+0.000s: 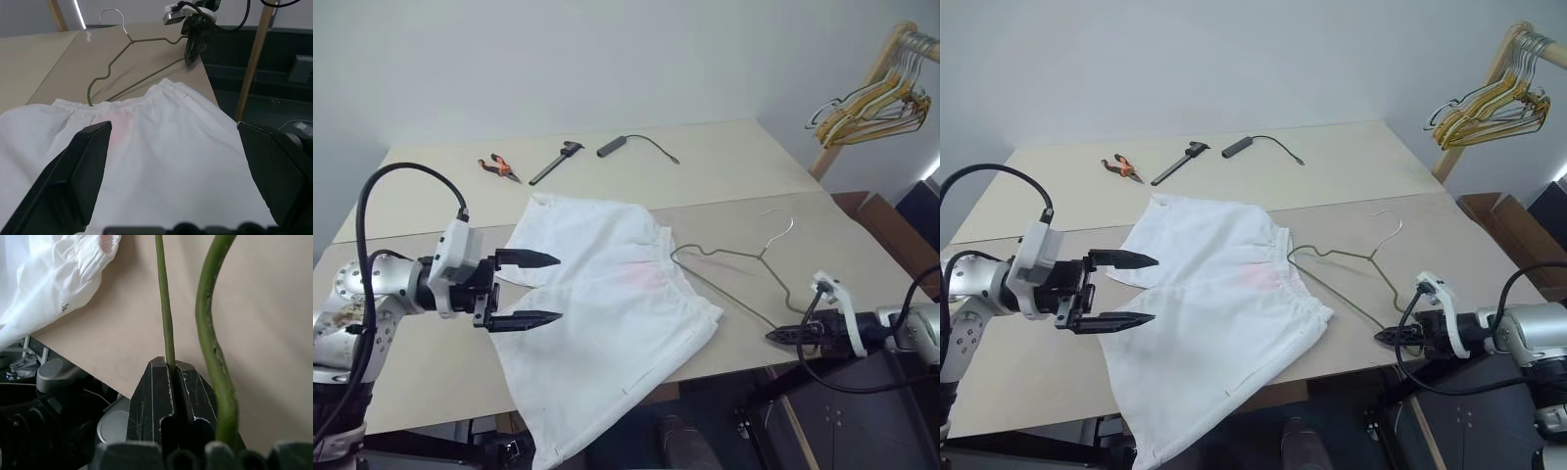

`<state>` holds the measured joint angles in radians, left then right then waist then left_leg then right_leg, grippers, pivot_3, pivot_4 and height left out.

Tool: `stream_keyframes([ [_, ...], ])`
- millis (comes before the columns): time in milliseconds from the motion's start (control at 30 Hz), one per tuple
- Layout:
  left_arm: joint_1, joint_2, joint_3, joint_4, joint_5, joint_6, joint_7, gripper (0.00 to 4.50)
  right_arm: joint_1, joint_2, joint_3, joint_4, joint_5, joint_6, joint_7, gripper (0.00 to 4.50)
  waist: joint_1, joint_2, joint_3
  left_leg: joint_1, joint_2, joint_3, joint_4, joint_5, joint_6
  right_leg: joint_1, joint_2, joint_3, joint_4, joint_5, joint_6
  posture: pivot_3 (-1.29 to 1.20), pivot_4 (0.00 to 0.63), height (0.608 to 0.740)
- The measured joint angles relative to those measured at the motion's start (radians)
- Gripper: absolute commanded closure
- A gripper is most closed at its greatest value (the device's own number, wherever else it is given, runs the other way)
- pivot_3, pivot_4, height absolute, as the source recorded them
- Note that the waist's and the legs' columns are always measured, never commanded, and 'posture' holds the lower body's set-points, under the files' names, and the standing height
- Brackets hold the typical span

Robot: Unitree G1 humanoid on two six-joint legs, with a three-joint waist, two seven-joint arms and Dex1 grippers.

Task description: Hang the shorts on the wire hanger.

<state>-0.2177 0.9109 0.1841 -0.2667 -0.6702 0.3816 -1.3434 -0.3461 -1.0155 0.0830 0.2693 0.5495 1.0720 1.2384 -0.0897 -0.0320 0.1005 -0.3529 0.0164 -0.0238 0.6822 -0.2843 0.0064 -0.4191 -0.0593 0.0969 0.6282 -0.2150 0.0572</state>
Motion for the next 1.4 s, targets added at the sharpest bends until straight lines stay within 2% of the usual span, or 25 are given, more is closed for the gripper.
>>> stream_keyframes([
  [133,0.021,0.004,0.023,-0.019,-0.001,0.006,0.003,0.04,-0.014,-0.015,0.027,0.013,0.0,0.004,0.061,4.5,0.002,0.002,0.001,0.0,0.0,0.0,0.0,0.0,0.0,0.0,0.0,0.0,0.0,0.0,0.0,0.01,0.094,0.74],
  [300,0.04,0.008,0.04,-0.033,0.0,0.006,0.008,0.04,0.048,-0.137,0.069,-0.094,0.026,0.011,0.218,4.5,0.023,0.006,0.005,-0.001,0.0,0.0,-0.001,0.0,0.0,-0.002,0.0,0.0,0.0,0.0,0.0,0.03,0.092,0.74],
  [467,0.07,0.018,0.06,-0.038,0.0,0.004,0.009,0.04,0.057,-0.157,0.08,-0.139,0.043,0.014,0.26,4.5,0.025,0.005,0.005,0.0,0.0,0.001,-0.001,0.0,0.0,-0.001,0.0,0.0,0.0,0.0,0.001,0.03,0.09,0.74],
  [533,0.074,0.018,0.061,-0.046,0.0,0.004,0.01,0.04,0.028,-0.139,0.086,-0.117,0.041,0.018,0.254,4.5,0.026,0.005,0.005,0.0,0.0,0.001,-0.001,0.0,0.0,-0.001,0.0,0.0,0.0,0.0,0.0,0.03,0.087,0.74],
  [700,0.072,0.017,0.061,-0.059,0.001,0.0,0.02,0.04,-0.148,-0.008,0.143,0.054,-0.042,0.022,0.173,4.5,0.023,0.005,0.005,-0.001,0.0,0.001,-0.001,0.0,0.0,-0.002,0.0,0.0,0.0,0.0,0.0,0.04,0.081,0.74],
  [833,0.073,0.017,0.059,-0.066,0.001,-0.002,0.021,0.04,-0.251,0.068,0.166,0.194,-0.105,0.007,0.142,4.5,0.031,0.006,0.006,-0.002,0.0,0.001,-0.002,0.0,0.0,-0.002,0.0,0.0,-0.001,0.003,-0.006,0.05,0.078,0.74],
  [1133,0.107,0.018,0.067,-0.095,0.0,-0.002,0.029,0.04,-0.389,0.132,0.265,0.343,-0.174,0.008,0.23,4.5,0.048,0.006,0.006,-0.001,0.0,0.001,-0.001,0.0,0.0,-0.002,0.0,0.0,-0.001,0.004,-0.007,0.08,0.075,0.74],
  [1400,0.148,0.017,0.078,-0.121,-0.004,-0.002,0.039,0.04,-0.523,0.22,0.296,0.529,-0.208,0.042,0.268,4.5,0.048,0.006,0.006,-0.001,0.0,0.0,-0.001,0.0,0.0,-0.002,0.0,0.0,0.0,0.004,-0.008,0.09,0.073,0.74],
])
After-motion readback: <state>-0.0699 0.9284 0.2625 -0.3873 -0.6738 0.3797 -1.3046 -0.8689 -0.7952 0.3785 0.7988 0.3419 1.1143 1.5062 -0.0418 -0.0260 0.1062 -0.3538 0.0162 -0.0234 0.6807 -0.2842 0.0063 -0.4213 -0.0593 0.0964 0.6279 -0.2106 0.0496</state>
